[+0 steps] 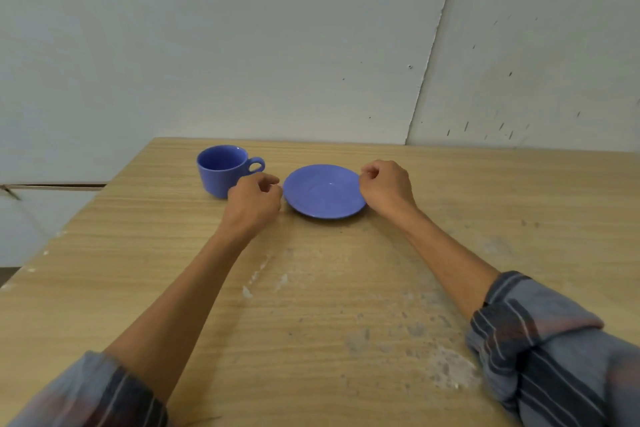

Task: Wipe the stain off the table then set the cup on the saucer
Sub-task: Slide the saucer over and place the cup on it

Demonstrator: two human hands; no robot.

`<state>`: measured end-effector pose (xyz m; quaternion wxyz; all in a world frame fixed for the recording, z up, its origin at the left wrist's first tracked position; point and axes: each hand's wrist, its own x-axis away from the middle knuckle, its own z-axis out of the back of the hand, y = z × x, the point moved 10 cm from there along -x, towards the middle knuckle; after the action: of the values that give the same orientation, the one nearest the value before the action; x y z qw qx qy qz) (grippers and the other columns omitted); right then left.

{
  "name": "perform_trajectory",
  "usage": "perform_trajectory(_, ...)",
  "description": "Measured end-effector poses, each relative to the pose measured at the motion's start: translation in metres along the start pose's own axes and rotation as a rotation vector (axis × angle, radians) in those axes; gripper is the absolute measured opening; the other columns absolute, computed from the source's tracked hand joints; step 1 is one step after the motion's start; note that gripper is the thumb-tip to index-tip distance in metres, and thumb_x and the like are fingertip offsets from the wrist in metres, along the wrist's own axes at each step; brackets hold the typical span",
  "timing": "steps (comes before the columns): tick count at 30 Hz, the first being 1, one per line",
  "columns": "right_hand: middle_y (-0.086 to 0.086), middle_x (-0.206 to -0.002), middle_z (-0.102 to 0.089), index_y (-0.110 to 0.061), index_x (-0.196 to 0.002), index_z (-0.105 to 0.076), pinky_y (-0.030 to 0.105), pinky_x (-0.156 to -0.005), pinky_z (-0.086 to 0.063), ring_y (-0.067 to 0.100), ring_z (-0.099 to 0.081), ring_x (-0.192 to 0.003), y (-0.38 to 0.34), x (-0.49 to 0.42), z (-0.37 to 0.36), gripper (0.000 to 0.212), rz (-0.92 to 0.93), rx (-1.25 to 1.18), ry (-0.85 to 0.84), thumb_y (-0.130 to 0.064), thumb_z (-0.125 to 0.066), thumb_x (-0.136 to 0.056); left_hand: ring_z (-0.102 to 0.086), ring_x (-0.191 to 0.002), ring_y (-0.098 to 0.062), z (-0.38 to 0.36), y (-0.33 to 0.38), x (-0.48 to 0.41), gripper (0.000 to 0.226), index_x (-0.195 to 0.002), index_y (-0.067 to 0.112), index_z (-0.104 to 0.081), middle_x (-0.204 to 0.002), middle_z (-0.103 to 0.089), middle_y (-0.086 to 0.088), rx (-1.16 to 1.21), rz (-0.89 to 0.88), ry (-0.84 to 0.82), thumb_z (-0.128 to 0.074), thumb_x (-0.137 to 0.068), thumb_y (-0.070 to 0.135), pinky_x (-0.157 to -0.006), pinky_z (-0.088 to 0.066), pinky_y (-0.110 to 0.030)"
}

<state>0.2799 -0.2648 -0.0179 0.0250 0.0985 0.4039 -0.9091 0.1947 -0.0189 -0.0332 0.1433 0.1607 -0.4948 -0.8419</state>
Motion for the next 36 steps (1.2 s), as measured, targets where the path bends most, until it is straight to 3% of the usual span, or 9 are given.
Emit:
perform_trajectory(4,0.005,-0.100,-0.072,-0.013,-0.095,-0.071,0.024,-0.080,-0.046,0.019,-0.063,-0.092,-0.049,0.005,-0.025,0.020,0.158,-0.068,-0.083,-0.017,-0.053,-0.087,-0.066,-0.082,-0.017,0.053,0.006,0.006,0.023,-0.103,0.017,-0.069,-0.088,-0.065,0.009,0.013,-0.103,0.209,-0.050,-0.091,0.017,-0.075,-0.053,-0.030)
perform_trajectory(7,0.007,-0.098,-0.072,-0.014,-0.098,-0.071,0.020,-0.076,-0.042,0.014,-0.060,-0.083,-0.082,0.009,-0.060,0.018,0.227,-0.065,-0.218,-0.018,-0.056,-0.089,-0.059,-0.087,-0.013,0.091,0.000,0.005,0.023,-0.102,0.018,-0.069,-0.101,-0.067,0.003,0.015,-0.147,0.350,-0.049,-0.090,0.014,-0.066,-0.042,-0.016)
perform_trajectory(9,0.009,-0.100,-0.071,-0.013,-0.106,-0.068,0.027,-0.079,-0.048,0.018,-0.063,-0.084,-0.097,0.011,-0.083,0.021,0.242,-0.082,-0.323,-0.019,-0.057,-0.089,-0.059,-0.094,-0.013,0.106,-0.008,0.000,0.025,-0.105,0.018,-0.067,-0.110,-0.065,0.001,0.027,-0.164,0.366,-0.049,-0.089,0.011,-0.068,-0.039,-0.013)
perform_trajectory(12,0.009,-0.096,-0.071,-0.014,-0.118,-0.061,0.030,-0.077,-0.051,0.020,-0.067,-0.082,-0.116,0.010,-0.106,0.029,0.266,-0.081,-0.400,-0.020,-0.057,-0.090,-0.054,-0.109,-0.013,0.111,-0.024,-0.016,0.037,-0.122,0.020,-0.059,-0.127,-0.057,0.000,-0.013,-0.144,0.293,-0.059,-0.085,0.018,-0.081,-0.039,-0.019)
perform_trajectory(16,0.007,-0.087,-0.070,-0.013,-0.124,-0.054,0.024,-0.059,-0.049,0.019,-0.068,-0.070,-0.132,0.008,-0.128,0.035,0.280,-0.074,-0.462,-0.018,-0.057,-0.090,-0.041,-0.131,-0.019,0.092,-0.052,-0.037,0.088,-0.145,0.021,-0.032,-0.148,-0.038,-0.005,-0.074,-0.032,0.063,-0.080,-0.073,0.035,-0.097,-0.037,-0.032)
perform_trajectory(18,0.012,-0.088,-0.071,-0.014,-0.120,-0.057,0.024,-0.056,-0.052,0.018,-0.067,-0.069,-0.135,0.005,-0.135,0.030,0.279,-0.060,-0.483,-0.017,-0.058,-0.090,-0.040,-0.133,-0.020,0.085,-0.058,-0.043,0.100,-0.147,0.021,-0.029,-0.150,-0.037,-0.004,-0.061,-0.019,-0.004,-0.084,-0.067,0.041,-0.101,-0.038,-0.035)
perform_trajectory(24,0.007,-0.076,-0.068,-0.010,-0.108,-0.066,0.020,-0.054,-0.052,0.012,-0.064,-0.059,-0.131,-0.002,-0.140,0.019,0.265,-0.097,-0.481,-0.012,-0.056,-0.092,-0.051,-0.113,-0.010,0.081,-0.050,-0.050,0.080,-0.137,0.019,-0.043,-0.131,-0.055,0.003,0.041,-0.092,0.015,-0.084,-0.069,0.033,-0.076,-0.039,-0.016)
perform_trajectory(28,0.007,-0.069,-0.066,-0.008,-0.103,-0.067,0.016,-0.049,-0.050,0.011,-0.061,-0.053,-0.128,0.002,-0.134,0.016,0.266,-0.173,-0.454,-0.009,-0.057,-0.091,-0.051,-0.112,-0.010,0.083,-0.045,-0.049,0.076,-0.136,0.017,-0.045,-0.129,-0.056,0.003,0.029,-0.111,0.011,-0.083,-0.071,0.032,-0.081,-0.040,-0.021)
perform_trajectory(36,0.003,-0.067,-0.065,-0.015,-0.098,-0.067,0.017,-0.046,-0.050,0.010,-0.061,-0.053,-0.113,0.004,-0.077,0.012,0.288,-0.216,-0.358,-0.013,-0.058,-0.090,-0.055,-0.105,-0.009,0.064,0.003,-0.036,0.073,-0.131,0.019,-0.050,-0.119,-0.059,0.009,0.076,-0.198,-0.026,-0.084,-0.068,0.036,-0.069,-0.041,-0.015)
